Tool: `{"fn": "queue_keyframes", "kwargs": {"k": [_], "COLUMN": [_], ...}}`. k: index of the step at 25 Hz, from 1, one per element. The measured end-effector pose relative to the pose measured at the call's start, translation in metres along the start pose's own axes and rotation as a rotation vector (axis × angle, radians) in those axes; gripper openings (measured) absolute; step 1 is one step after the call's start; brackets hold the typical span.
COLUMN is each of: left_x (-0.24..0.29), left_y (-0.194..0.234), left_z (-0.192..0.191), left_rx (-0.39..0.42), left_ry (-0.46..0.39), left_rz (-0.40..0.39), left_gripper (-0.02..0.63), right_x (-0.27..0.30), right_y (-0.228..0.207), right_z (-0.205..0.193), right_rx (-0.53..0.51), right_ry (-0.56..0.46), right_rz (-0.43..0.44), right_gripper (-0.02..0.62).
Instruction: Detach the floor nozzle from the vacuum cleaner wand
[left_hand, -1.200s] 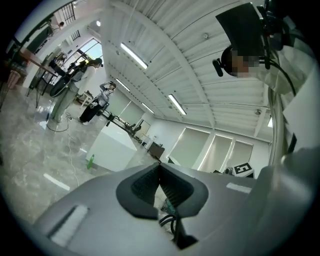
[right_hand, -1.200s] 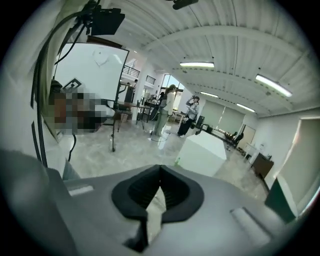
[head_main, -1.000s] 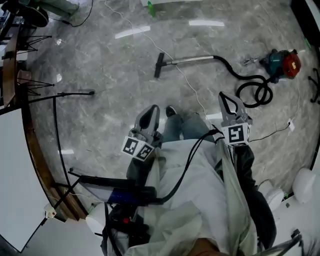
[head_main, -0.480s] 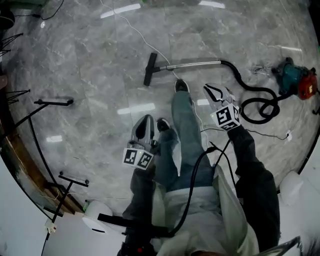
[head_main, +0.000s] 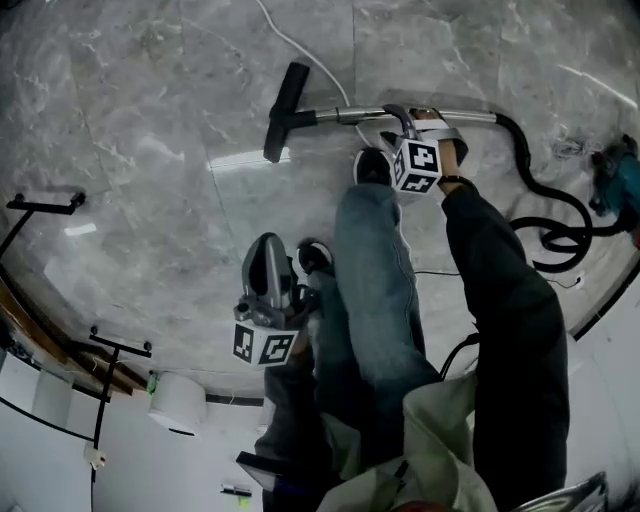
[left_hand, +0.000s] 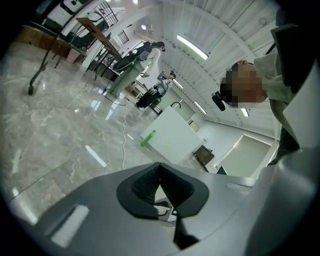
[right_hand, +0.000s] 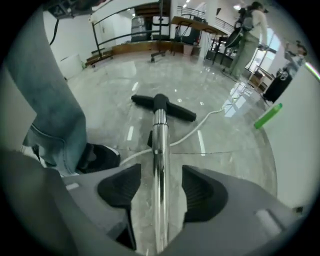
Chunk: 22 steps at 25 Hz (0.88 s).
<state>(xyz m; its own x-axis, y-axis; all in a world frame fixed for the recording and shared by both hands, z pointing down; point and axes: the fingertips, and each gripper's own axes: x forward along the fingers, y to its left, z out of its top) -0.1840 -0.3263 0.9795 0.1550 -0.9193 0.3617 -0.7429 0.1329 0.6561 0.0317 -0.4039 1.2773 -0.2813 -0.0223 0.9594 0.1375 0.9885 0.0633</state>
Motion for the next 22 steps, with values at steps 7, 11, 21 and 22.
{"fn": "queue_keyframes", "kwargs": {"k": [7,11,21,22], "left_x": [-0.011,-0.003,-0.013,-0.023], "left_y": [0.068,0.07,-0.057,-0.082], "left_z": [-0.037,-0.058,-0.046,-0.041], "left_rx": [-0.054,-0.103,-0.307,-0.287], "left_ry": [0.041,0.06,0.169,0.194], "left_rz": [0.109,0.076,-0.221,-0.282], "left_gripper": [-0.006,-0.006,0.149,0.074], "right_x": [0.099,0.094,-0.141,-0.175], "right_y": [0.024,0.016,0.067,0.067], "right_z": [-0.013,-0.014,0.056,0.067], "right_rx": [-0.073,-0.005,-0.161,-0.152], "right_ry": [0.117,0.069,0.271,0.281], "right_rz": [0.157,0.182,0.17,0.132], "right_gripper": [0.221,0.109,0.101,0.103]}}
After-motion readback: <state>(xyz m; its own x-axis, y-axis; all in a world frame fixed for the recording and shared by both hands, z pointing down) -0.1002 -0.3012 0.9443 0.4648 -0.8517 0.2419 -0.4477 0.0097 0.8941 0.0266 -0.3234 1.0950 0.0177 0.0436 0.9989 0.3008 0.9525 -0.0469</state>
